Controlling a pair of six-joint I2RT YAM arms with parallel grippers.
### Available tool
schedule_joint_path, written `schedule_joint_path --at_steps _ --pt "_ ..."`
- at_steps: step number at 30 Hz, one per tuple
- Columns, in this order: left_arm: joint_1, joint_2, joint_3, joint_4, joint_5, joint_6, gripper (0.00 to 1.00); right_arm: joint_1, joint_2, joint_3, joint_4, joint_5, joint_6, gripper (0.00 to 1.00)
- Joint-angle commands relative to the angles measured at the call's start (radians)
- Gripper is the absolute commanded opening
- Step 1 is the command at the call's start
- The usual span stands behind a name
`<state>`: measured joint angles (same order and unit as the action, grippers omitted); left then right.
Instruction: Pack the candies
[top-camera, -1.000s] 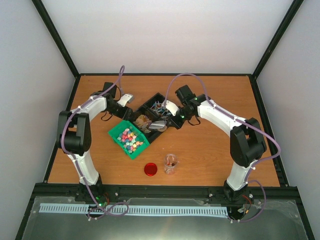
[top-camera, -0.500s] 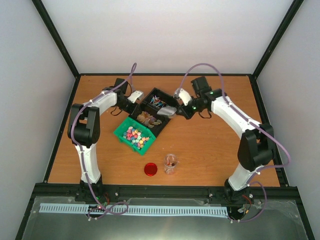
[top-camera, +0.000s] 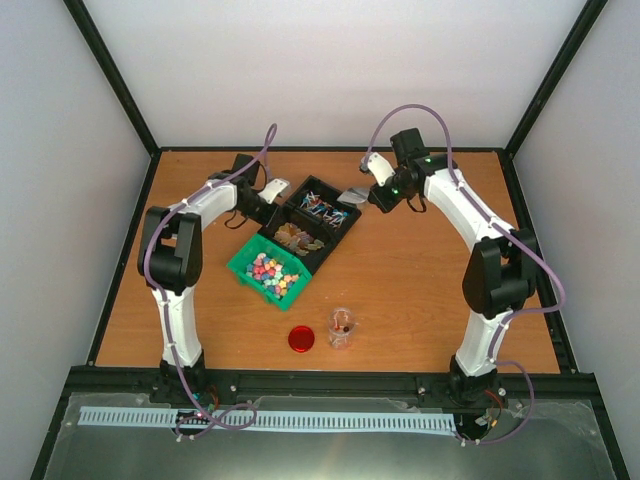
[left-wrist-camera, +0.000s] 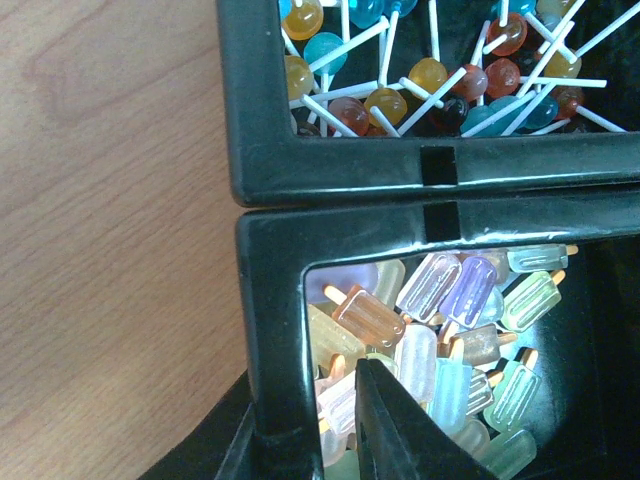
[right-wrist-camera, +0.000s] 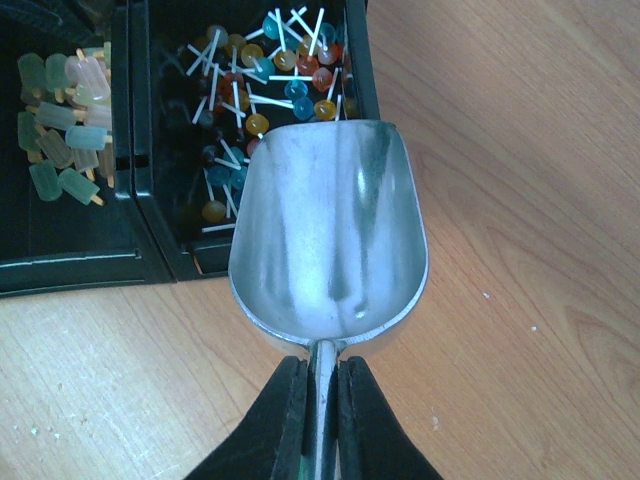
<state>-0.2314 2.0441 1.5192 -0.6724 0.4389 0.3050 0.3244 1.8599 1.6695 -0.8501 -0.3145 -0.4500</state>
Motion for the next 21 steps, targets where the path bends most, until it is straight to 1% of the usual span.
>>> schedule_joint_path --at_steps 1,3,6,12,15,18,21 --pt "-0.028 -0.004 0.029 0.013 -0.004 -0.021 0.22 0.028 0.013 0.073 -0.092 0.046 -0.058 0.03" --pt "-0.037 -0.009 0.027 0.016 -0.011 -0.017 0.22 0.044 0.033 0.107 -0.139 0.068 -0.096 0.03" --pt "-0.05 -0.009 0.029 0.017 -0.023 -0.018 0.22 0.057 0.088 0.201 -0.246 0.094 -0.128 0.03" --pt "-0.061 -0.011 0.032 0.03 -0.064 -0.04 0.18 0.069 0.229 0.414 -0.466 0.168 -0.131 0.03" --pt "-0.067 -0.014 0.029 0.033 -0.072 -0.041 0.16 0.076 0.294 0.5 -0.566 0.17 -0.126 0.03" --pt "-0.071 -0.019 0.018 0.041 -0.071 -0.037 0.16 0.089 0.33 0.555 -0.611 0.175 -0.122 0.03" --pt "-0.076 -0.026 0.008 0.05 -0.074 -0.034 0.16 0.11 0.339 0.568 -0.623 0.205 -0.121 0.03"
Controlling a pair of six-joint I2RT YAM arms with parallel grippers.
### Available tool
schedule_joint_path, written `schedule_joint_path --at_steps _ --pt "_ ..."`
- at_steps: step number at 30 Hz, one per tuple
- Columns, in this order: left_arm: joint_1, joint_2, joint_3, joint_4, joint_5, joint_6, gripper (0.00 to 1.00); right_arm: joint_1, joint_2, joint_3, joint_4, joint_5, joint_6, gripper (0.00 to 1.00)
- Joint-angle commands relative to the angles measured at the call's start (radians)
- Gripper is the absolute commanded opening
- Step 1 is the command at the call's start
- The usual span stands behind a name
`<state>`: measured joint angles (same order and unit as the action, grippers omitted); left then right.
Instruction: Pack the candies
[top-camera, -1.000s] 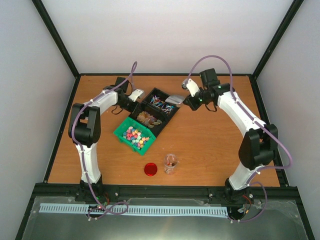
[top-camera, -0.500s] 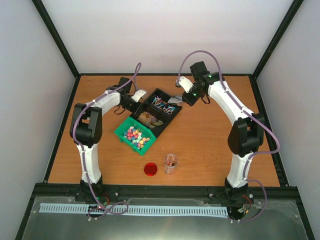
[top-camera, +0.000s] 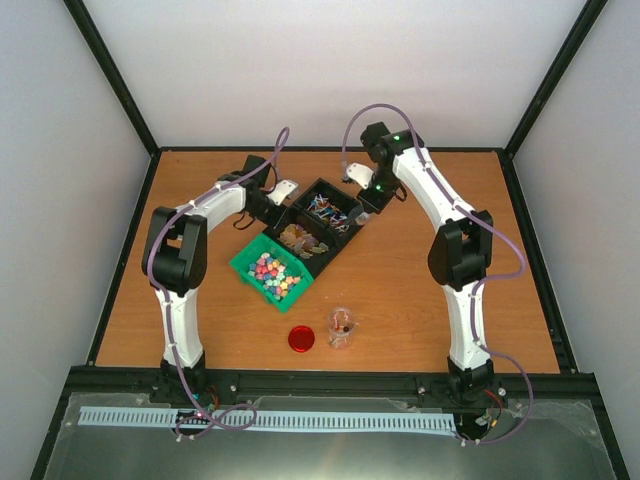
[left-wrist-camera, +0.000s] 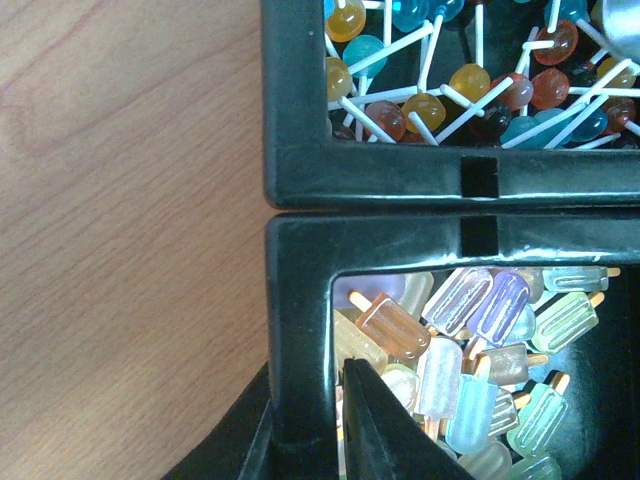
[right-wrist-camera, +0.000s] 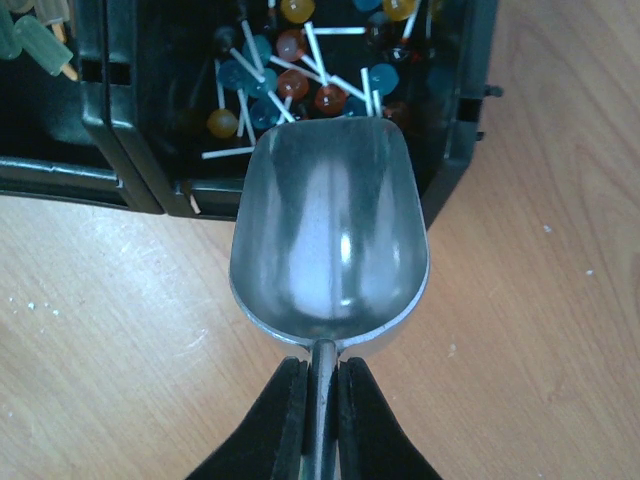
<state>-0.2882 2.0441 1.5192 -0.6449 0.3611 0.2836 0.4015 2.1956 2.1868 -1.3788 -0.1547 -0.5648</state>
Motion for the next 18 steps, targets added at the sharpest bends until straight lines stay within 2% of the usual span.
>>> schedule_joint_path --at_steps 1,9,18 --pt "-0.02 -0.029 0.004 0.027 0.002 -0.011 0.16 0.04 0.006 0.053 -0.097 0.056 -0.005 0.03" --pt "-0.029 -0.037 -0.01 0.036 0.001 -0.006 0.16 0.049 0.098 0.092 -0.097 0.08 0.019 0.03" --pt "-0.031 -0.055 -0.03 0.046 0.003 0.013 0.14 0.047 0.165 0.107 -0.066 0.033 0.029 0.03"
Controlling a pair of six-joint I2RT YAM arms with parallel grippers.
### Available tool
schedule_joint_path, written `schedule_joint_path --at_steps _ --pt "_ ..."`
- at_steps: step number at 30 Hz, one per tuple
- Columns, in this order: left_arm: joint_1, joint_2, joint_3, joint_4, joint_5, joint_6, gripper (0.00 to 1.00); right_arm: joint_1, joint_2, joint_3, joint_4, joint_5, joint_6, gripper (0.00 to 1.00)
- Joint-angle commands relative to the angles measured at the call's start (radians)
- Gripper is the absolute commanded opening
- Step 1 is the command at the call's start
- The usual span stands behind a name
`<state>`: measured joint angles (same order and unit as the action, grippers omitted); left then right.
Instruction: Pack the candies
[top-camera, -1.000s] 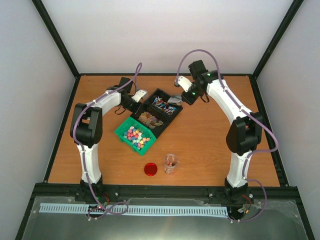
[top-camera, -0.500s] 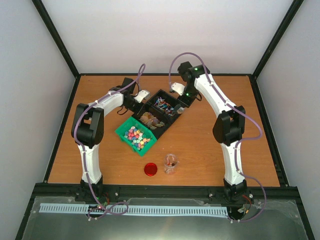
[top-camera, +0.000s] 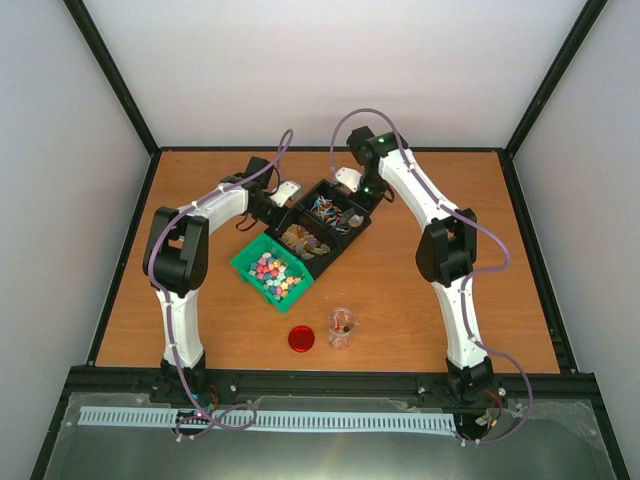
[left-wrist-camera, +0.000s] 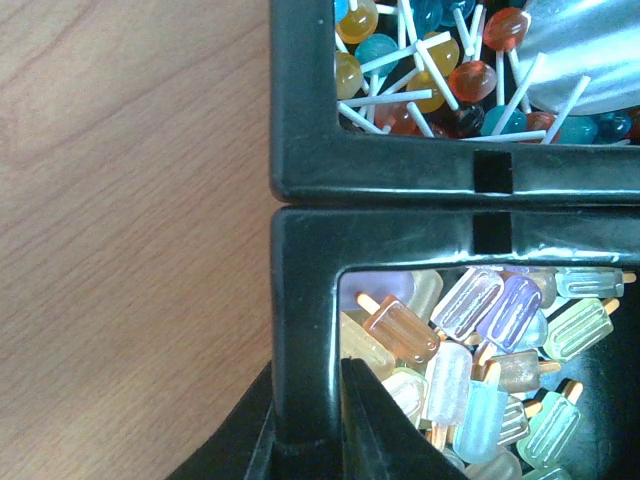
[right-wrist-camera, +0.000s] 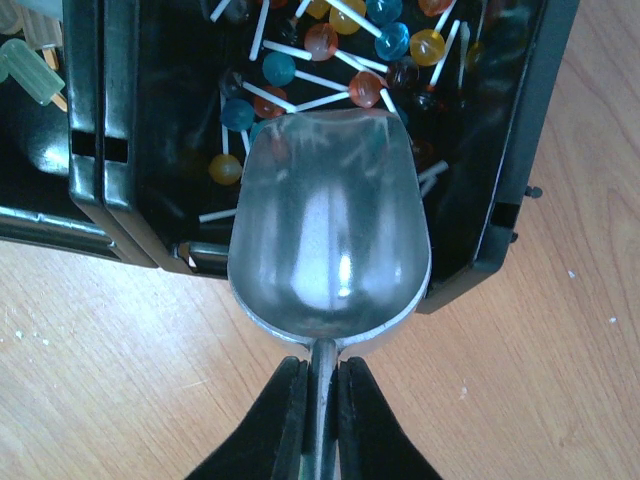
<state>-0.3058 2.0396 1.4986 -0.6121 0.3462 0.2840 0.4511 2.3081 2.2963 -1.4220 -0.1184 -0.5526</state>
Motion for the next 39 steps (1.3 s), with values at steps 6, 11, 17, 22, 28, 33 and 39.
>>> schedule_joint_path --at_steps 6,11,17,22,28,33,39 --pt "-0.013 -0.054 -0.018 0.015 0.046 0.045 0.14 -0.008 -0.022 -0.18 0.146 -0.078 0.028 0.03" --pt "-0.013 -0.046 -0.016 0.011 0.072 0.078 0.13 -0.009 -0.107 -0.4 0.34 -0.106 0.047 0.03" --pt "-0.013 -0.036 -0.014 0.014 0.109 0.118 0.12 -0.011 -0.169 -0.561 0.51 -0.14 0.064 0.03" --pt "-0.013 -0.016 0.016 -0.002 0.109 0.149 0.11 -0.018 -0.221 -0.635 0.583 -0.162 0.067 0.03" --pt "-0.013 0.006 0.046 -0.023 0.099 0.153 0.11 -0.028 -0.301 -0.684 0.585 -0.125 0.037 0.03" --pt "-0.014 0.017 0.053 -0.029 0.072 0.145 0.1 -0.053 -0.332 -0.668 0.497 -0.105 0.029 0.03" --pt "-0.013 0.015 0.052 -0.031 0.058 0.132 0.09 -0.072 -0.347 -0.636 0.399 -0.088 0.026 0.03"
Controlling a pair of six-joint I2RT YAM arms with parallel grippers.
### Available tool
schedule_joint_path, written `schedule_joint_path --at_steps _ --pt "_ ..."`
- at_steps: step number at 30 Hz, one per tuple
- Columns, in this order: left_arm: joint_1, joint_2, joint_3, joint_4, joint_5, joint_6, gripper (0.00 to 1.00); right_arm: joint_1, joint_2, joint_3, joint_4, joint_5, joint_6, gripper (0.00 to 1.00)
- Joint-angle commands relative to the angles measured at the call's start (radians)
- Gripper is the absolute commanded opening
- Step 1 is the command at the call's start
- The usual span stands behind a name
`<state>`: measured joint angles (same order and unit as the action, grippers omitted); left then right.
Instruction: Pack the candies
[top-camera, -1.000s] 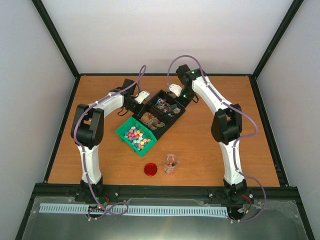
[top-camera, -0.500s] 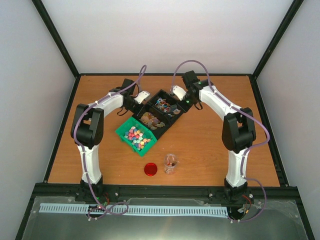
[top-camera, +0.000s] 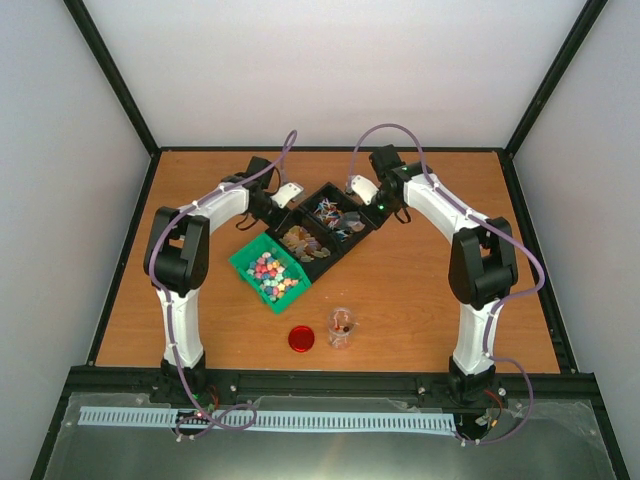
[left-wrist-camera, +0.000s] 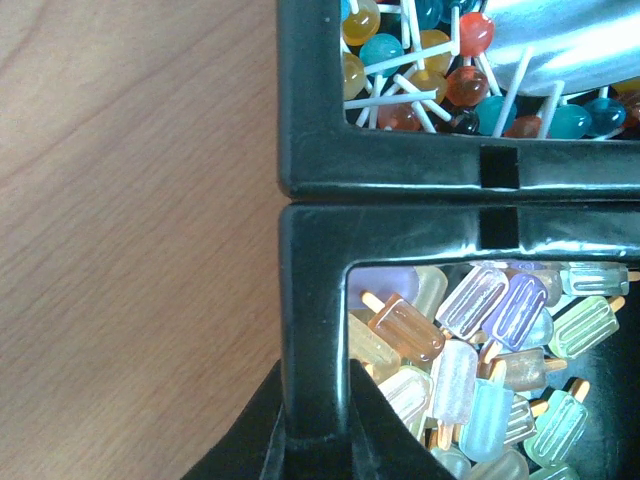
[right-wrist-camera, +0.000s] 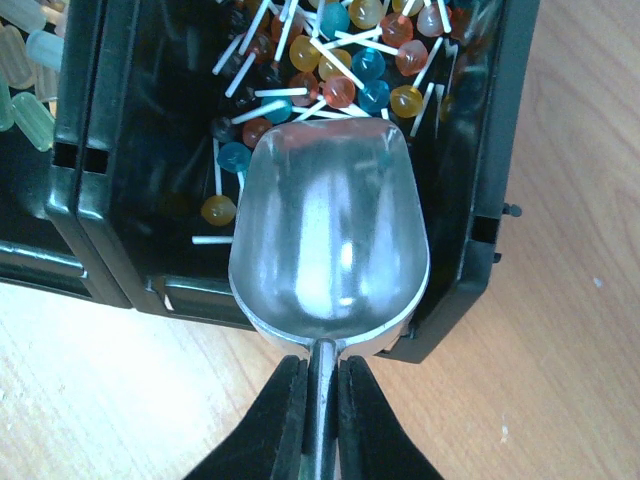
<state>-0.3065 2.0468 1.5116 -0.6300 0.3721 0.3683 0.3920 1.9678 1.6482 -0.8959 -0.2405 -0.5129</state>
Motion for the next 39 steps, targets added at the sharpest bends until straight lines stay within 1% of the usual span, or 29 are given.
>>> schedule_joint_path --at_steps 1,4,10,24,29,33,35,38,39 --pt "-0.013 0.01 0.04 -0.014 0.029 0.046 0.09 -0.013 -0.008 0.019 -0.138 0.033 -0.012 0.03" --pt "-0.013 0.011 0.041 -0.015 0.03 0.042 0.09 -0.013 0.01 0.034 -0.146 0.036 0.003 0.03" --pt "-0.013 0.012 0.044 -0.011 0.041 0.041 0.09 -0.01 0.1 0.084 -0.152 0.034 0.029 0.03" --pt "-0.012 0.016 0.039 -0.033 0.084 0.099 0.08 0.023 0.154 0.003 0.011 -0.037 0.048 0.03" --pt "-0.013 0.028 0.047 -0.036 0.09 0.13 0.08 0.036 0.182 0.002 0.058 -0.074 0.08 0.03" --pt "-0.013 0.044 0.061 -0.039 0.097 0.146 0.08 0.048 0.149 -0.075 0.163 -0.134 0.092 0.03" --pt "-0.013 0.052 0.07 -0.045 0.1 0.144 0.07 0.047 0.11 -0.154 0.256 -0.164 0.084 0.03" --pt "-0.013 0.058 0.078 -0.054 0.105 0.134 0.07 0.037 0.037 -0.312 0.449 -0.206 0.075 0.03" --pt "-0.013 0.058 0.076 -0.056 0.106 0.13 0.07 0.037 0.028 -0.335 0.489 -0.194 0.084 0.03"
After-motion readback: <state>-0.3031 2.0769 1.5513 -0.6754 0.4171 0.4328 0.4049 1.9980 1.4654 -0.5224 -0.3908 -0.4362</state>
